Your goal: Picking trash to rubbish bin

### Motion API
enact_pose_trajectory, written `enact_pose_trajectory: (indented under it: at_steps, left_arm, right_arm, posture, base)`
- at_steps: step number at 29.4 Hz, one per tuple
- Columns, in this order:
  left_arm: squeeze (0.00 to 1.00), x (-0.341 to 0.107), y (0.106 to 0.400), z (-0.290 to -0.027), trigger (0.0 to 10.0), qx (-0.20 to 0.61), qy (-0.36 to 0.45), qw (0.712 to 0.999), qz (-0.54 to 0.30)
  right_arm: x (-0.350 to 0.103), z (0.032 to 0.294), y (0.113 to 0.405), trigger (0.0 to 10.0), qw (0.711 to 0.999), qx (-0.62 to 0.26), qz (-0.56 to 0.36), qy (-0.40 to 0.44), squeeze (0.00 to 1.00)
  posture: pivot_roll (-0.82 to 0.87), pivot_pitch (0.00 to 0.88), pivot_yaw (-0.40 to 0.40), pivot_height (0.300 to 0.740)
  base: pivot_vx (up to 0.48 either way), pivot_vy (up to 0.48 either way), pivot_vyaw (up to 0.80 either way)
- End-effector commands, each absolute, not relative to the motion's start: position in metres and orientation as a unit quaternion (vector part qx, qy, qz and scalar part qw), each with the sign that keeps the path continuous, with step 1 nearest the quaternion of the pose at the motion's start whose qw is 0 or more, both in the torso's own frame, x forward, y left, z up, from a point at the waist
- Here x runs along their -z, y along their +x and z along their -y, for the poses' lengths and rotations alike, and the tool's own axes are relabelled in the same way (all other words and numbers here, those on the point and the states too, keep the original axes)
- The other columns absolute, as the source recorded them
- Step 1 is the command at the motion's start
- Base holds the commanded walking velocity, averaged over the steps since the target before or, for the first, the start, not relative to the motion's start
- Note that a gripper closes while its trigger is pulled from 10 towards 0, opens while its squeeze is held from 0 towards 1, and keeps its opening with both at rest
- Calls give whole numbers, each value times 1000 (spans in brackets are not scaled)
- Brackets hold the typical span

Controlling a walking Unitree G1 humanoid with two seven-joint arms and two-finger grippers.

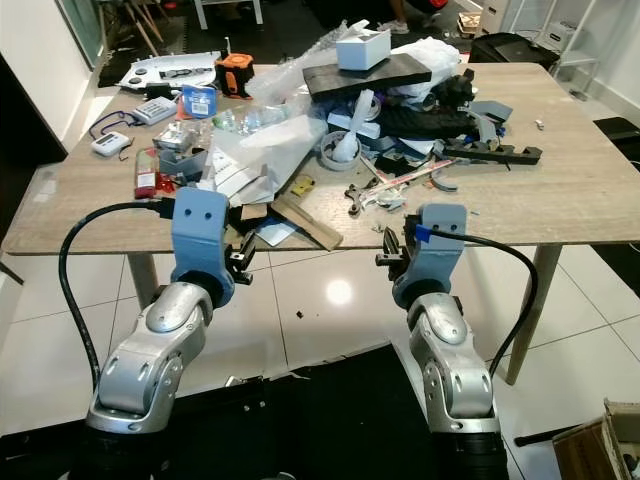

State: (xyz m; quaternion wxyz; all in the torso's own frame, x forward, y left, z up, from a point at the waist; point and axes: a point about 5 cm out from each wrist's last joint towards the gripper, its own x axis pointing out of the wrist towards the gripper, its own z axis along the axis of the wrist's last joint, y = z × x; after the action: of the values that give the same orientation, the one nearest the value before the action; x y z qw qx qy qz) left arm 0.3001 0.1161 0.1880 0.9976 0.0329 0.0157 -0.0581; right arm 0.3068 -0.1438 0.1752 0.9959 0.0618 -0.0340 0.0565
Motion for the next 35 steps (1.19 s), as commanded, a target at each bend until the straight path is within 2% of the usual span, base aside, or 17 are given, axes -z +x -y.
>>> enact_pose_trajectory:
  at_steps: [1, 9, 35]
  left_arm:
    - [0, -183, 300, -116, 10000, 58, 35, 997, -22]
    - [0, -191, 301, -116, 10000, 66, 9, 998, -6]
    - [0, -196, 297, -113, 10000, 83, -7, 997, 9]
  right_arm:
    - [-174, 145, 305, 10000, 996, -52, 36, 66, 0]
    - [-177, 143, 307, 10000, 995, -55, 41, 70, 0]
    - [-201, 147, 310, 10000, 992, -81, 73, 58, 0]
  posture:
    - [30, 90, 30, 740]
    - [30, 92, 29, 740]
    - [34, 92, 24, 740]
  base:
    - [0, 0, 0]
    - [267, 0, 0]
    - [418, 0, 0]
